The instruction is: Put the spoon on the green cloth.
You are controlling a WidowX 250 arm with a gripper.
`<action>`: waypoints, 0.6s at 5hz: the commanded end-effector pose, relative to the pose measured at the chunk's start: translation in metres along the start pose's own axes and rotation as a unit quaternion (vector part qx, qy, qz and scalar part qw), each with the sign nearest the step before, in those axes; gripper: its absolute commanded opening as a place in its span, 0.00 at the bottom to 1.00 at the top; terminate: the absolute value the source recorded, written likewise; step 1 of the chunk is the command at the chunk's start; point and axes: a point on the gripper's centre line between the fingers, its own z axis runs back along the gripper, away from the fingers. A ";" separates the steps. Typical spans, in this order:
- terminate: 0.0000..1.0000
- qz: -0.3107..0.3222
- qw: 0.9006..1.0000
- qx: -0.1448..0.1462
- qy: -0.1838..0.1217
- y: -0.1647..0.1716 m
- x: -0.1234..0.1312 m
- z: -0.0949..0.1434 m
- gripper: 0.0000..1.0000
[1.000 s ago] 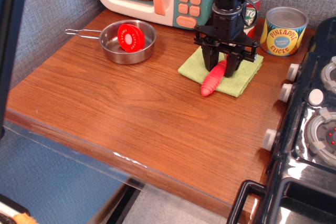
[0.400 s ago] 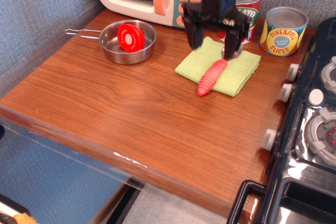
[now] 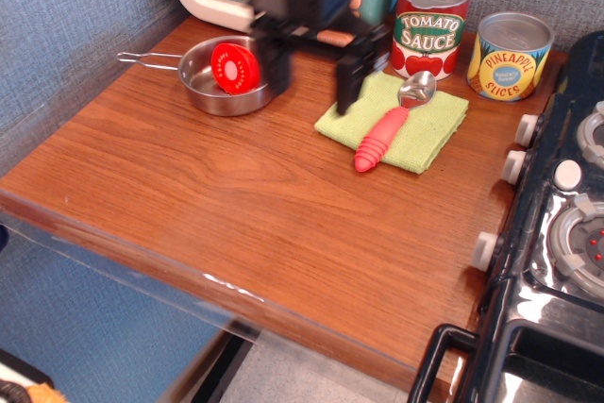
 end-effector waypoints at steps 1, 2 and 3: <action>0.00 -0.010 0.999 0.009 -0.029 0.009 -0.026 0.018 1.00; 0.00 -0.010 0.999 0.009 -0.029 0.009 -0.026 0.018 1.00; 1.00 -0.010 0.999 0.009 -0.029 0.009 -0.026 0.018 1.00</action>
